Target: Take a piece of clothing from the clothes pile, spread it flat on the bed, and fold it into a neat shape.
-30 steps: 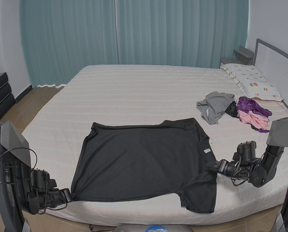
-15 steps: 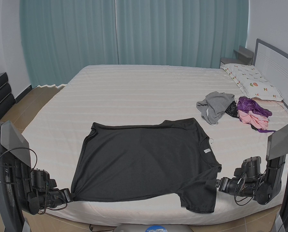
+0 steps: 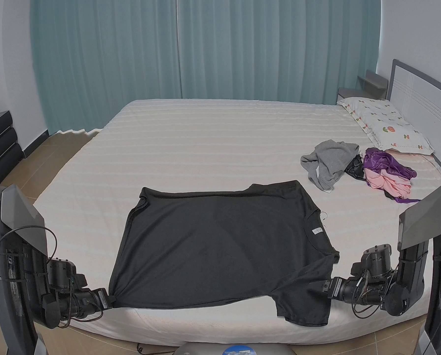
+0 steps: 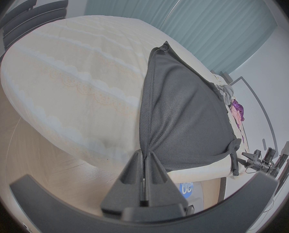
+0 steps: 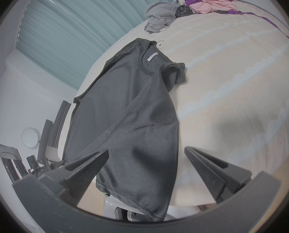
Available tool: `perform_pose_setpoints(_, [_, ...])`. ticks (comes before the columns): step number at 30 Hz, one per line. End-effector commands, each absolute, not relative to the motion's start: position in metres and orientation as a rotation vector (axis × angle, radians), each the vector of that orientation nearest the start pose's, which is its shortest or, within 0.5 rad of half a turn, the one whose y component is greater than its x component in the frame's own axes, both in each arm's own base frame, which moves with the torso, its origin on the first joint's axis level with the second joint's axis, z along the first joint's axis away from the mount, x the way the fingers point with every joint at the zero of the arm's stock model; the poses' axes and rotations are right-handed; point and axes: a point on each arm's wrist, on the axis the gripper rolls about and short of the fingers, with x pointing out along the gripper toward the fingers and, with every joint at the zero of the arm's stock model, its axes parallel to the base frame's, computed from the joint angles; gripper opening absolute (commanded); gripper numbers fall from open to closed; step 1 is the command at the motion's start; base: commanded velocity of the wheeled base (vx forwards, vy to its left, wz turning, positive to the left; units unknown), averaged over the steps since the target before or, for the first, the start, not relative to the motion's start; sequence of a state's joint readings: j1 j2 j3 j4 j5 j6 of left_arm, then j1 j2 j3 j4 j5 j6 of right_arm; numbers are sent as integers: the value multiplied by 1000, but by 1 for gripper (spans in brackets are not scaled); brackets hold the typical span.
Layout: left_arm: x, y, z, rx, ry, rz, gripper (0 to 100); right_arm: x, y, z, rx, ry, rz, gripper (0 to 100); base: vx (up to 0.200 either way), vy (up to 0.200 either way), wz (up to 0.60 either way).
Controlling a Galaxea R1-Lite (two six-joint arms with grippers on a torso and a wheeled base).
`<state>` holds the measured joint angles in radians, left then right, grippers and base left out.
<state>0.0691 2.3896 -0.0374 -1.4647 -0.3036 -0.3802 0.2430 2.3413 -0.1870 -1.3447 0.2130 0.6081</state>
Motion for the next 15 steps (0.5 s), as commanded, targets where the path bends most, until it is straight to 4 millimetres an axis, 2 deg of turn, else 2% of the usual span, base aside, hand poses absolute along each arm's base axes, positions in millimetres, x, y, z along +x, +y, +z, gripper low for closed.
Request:
perform_pose_setpoints(1, [213,8,-51,-519,912,-50,0,242,70,-50,549,921,184,100,0,0,0])
perform_pose_setpoints(8, [214,8,-51,-519,910,-50,0,244,72,-52,553,925,185,100,0,0,0])
perform_pose_setpoints(9, [214,8,-51,-520,910,-49,0,244,71,-52,553,926,183,0,0,0,0])
perform_pose_setpoints(15, [213,8,-51,-519,912,-50,0,241,71,-53,545,925,165,0,0,0,0])
